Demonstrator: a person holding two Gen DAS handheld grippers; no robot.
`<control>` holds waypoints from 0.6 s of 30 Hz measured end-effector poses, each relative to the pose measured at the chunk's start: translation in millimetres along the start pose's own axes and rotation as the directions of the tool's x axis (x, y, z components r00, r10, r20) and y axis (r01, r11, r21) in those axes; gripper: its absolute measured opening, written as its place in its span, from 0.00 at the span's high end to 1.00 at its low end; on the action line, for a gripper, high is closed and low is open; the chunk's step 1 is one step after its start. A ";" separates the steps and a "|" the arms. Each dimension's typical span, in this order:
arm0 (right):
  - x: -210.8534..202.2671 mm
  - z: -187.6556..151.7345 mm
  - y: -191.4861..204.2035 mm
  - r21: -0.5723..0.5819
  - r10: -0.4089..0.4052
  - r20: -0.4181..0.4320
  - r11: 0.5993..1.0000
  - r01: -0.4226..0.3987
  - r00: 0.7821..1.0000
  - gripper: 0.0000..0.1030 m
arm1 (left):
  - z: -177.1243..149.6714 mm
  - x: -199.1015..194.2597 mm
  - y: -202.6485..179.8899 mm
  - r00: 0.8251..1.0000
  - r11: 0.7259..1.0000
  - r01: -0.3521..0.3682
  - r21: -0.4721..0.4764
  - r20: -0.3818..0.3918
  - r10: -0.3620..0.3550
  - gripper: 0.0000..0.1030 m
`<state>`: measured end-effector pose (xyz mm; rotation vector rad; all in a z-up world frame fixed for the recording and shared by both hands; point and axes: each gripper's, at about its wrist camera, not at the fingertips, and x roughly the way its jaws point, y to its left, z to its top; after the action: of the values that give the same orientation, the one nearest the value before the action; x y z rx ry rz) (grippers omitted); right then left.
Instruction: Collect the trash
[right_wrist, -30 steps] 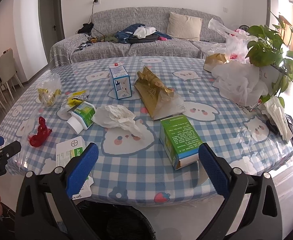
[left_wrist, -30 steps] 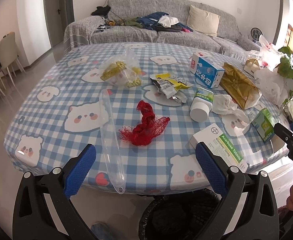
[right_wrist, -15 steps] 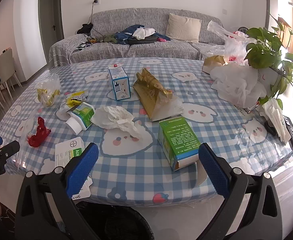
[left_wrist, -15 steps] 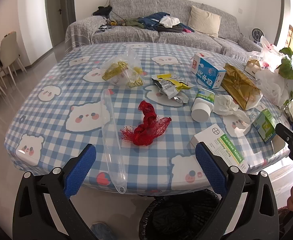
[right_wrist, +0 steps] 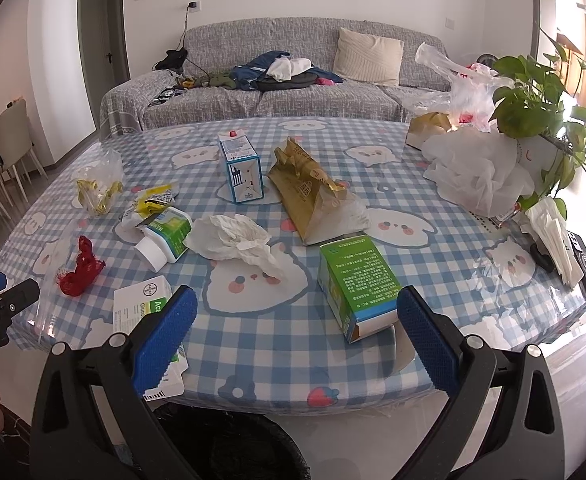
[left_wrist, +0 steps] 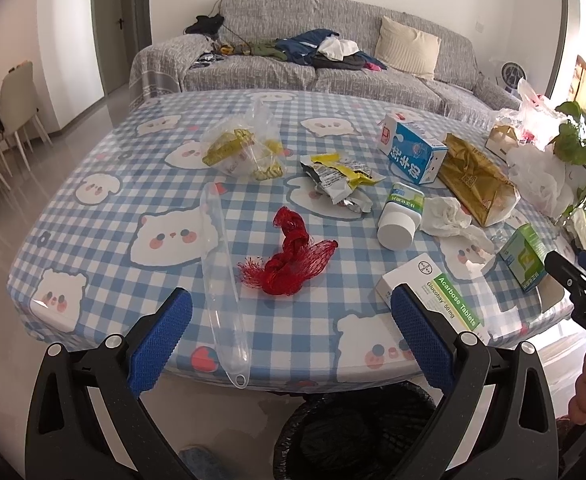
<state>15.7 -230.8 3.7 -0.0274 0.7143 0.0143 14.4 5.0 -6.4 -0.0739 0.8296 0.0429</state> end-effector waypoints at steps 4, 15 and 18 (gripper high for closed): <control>-0.2 0.1 0.4 -0.001 0.000 0.001 1.000 0.000 1.000 0.07 | -0.2 -1.1 -0.3 1.000 1.000 -0.002 0.003 0.001 0.002 0.06; 0.0 0.2 -0.5 0.000 0.000 0.000 1.000 0.000 1.000 0.07 | -0.8 -1.0 0.1 1.000 1.000 -0.002 0.005 0.003 0.002 0.06; -0.2 0.3 -0.7 0.001 0.000 0.000 1.000 0.000 1.000 0.07 | -0.4 -1.1 0.5 1.000 1.000 -0.002 0.004 0.003 0.002 0.06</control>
<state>15.7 -231.5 4.0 -0.0265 0.7142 0.0141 13.3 5.4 -5.9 -0.0694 0.8264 0.0433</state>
